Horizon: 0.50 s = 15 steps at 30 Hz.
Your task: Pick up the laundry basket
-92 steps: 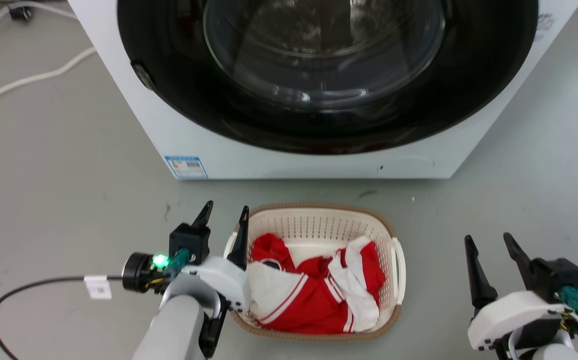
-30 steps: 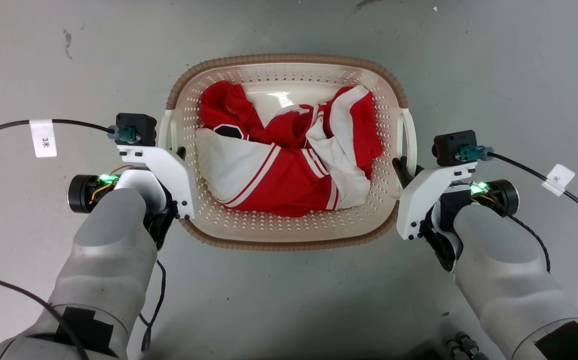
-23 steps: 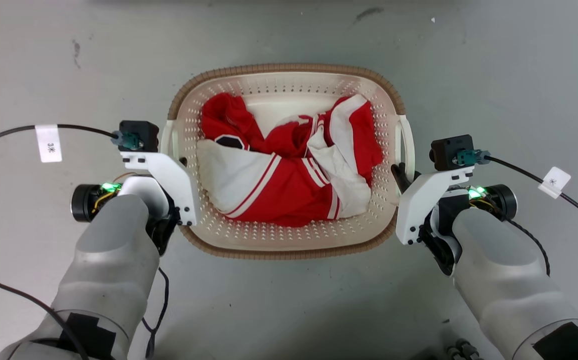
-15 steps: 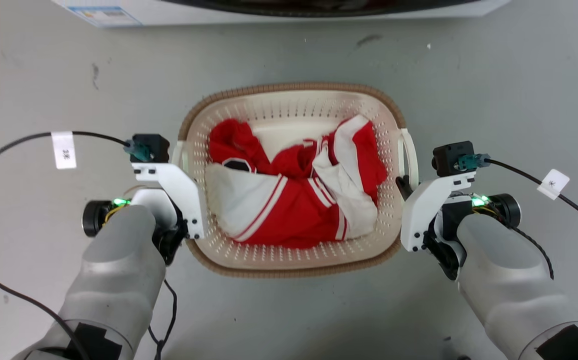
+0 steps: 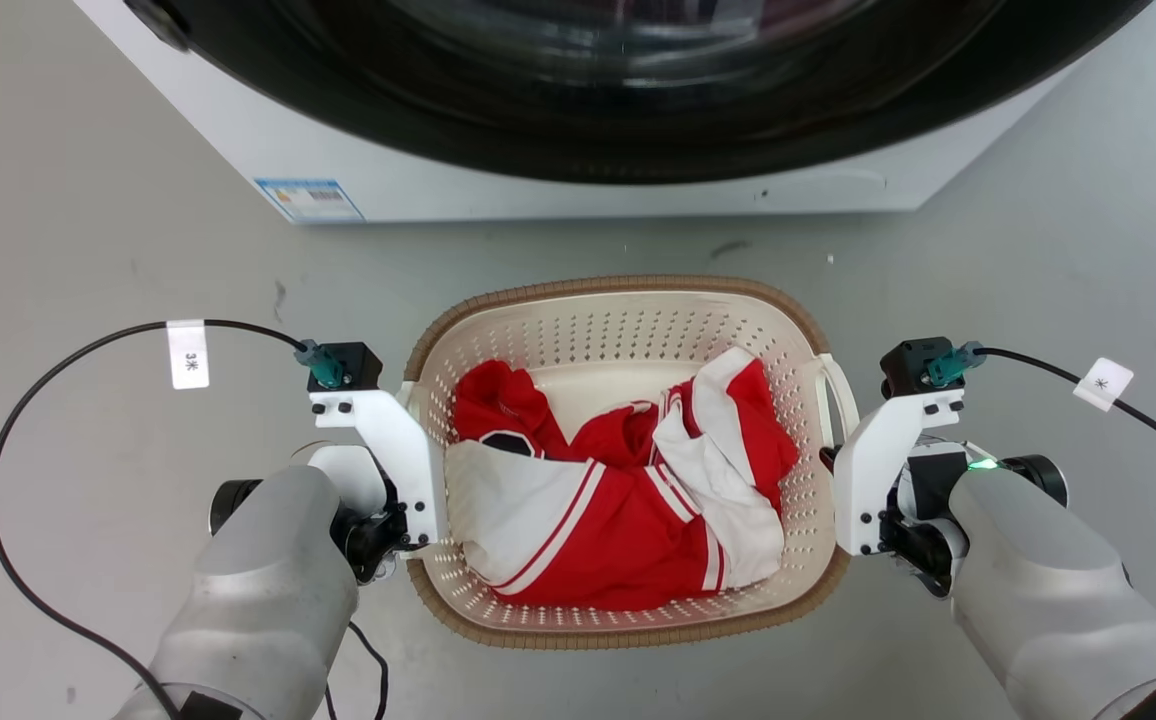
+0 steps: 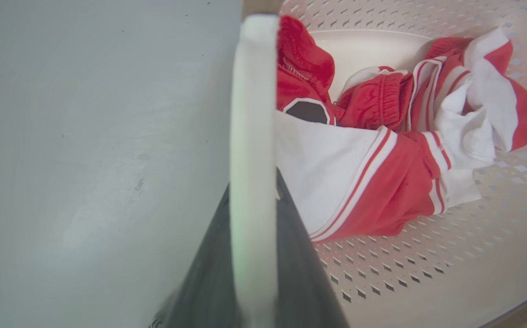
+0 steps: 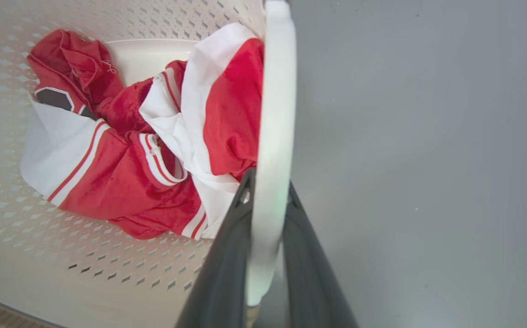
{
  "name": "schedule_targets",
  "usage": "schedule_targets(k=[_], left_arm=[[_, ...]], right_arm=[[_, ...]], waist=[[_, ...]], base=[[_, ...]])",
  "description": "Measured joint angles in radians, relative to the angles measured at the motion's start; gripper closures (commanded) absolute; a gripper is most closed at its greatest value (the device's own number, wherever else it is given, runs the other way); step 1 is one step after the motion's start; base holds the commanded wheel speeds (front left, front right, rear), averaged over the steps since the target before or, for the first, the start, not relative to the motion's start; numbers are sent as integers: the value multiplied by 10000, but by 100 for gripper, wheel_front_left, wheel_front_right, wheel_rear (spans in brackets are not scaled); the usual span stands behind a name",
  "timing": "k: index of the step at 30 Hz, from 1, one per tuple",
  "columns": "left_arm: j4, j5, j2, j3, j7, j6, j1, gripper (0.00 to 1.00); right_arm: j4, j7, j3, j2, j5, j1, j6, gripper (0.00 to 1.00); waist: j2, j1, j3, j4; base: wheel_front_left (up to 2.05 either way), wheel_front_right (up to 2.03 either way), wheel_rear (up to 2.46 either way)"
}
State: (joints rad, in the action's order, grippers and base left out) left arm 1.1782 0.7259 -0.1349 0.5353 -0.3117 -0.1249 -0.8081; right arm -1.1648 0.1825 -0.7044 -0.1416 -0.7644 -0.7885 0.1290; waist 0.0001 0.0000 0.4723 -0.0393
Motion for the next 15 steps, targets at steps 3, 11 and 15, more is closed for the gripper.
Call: schedule_targets(k=[3, 11, 15], left_arm=[[-46, 199, -19, 198, -311, 0, -1, 100], [117, 823, -40, 485, -1283, 2, 0, 100], [408, 1066, 23, 500, -1739, 2, -7, 100]], right_arm=[[27, 395, -150, -81, -215, -1, 0, 100], [-23, 1266, -387, -136, -775, -10, 0, 100], [-128, 1833, -493, -127, -1055, -10, 0, 100]], waist=[[0, 0, -491, 48], [0, -1, -1573, 119], [0, -1, -2027, 126]], base=[[0, 0, 0], [0, 0, 0], [0, 0, 0]])
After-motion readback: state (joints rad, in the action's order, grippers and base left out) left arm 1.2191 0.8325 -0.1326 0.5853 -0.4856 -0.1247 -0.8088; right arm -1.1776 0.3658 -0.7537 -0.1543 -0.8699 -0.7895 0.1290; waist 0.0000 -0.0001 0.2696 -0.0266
